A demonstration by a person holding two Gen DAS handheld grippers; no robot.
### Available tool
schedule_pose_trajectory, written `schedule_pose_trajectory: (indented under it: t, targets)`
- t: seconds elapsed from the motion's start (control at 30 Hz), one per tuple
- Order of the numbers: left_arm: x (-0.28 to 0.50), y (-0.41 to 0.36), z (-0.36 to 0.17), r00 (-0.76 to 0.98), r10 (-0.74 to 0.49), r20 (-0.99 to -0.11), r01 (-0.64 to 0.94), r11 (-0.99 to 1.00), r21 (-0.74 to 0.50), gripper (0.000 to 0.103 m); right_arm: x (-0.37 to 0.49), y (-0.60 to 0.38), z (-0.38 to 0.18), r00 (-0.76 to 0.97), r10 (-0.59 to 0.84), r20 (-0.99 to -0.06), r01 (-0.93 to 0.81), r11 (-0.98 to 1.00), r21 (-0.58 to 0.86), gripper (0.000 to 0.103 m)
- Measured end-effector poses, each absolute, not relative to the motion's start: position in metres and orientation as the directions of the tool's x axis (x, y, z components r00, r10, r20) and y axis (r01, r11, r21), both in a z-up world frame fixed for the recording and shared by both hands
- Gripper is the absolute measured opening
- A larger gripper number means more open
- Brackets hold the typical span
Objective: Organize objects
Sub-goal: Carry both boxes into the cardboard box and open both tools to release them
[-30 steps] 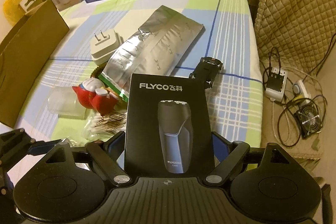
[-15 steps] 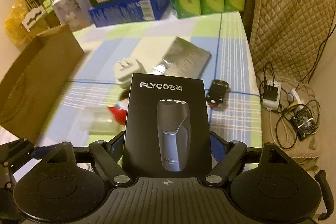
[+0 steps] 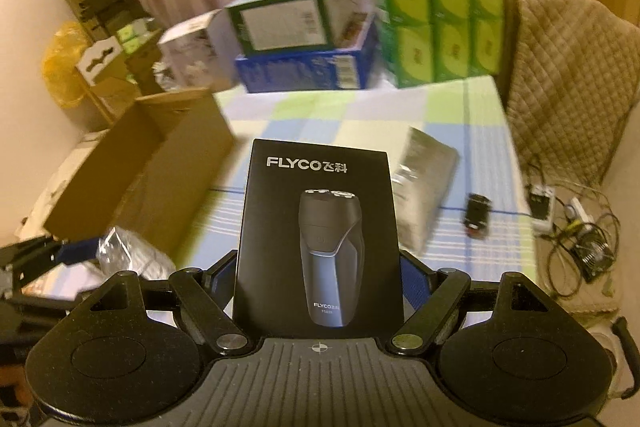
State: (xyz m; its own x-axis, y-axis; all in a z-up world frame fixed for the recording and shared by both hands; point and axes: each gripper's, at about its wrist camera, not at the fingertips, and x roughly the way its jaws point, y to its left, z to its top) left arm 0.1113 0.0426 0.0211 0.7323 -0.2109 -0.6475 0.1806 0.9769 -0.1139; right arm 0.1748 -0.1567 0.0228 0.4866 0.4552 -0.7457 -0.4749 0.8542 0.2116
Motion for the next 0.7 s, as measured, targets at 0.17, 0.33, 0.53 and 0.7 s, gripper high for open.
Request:
schedule_pose_trajectory:
  t: [0.17,0.33,0.53,0.7]
  targets:
    - [0.104,0.095,0.051,0.763,-0.148,-0.629,0.114,0.989,-0.094,0.064,0.166,-0.100,0.031,0.457,0.504,-0.733,-0.533,0.815,0.228,0.078]
    - [0.099,0.157,0.066,0.775,-0.070,-0.628,0.051,0.998,-0.049,0.064,0.165,-0.032,0.031,0.423,0.538,-0.729,-0.590,0.774,0.229,0.078]
    - [0.107,0.228,0.061,0.751,0.027,-0.659,-0.013,1.000,0.027,0.064,0.173,0.041,0.022,0.377,0.572,-0.728,-0.636,0.731,0.245,0.078]
    - [0.118,0.264,0.049,0.738,0.047,-0.674,-0.022,0.999,0.046,0.065,0.189,0.085,0.011,0.364,0.574,-0.733,-0.624,0.735,0.266,0.078]
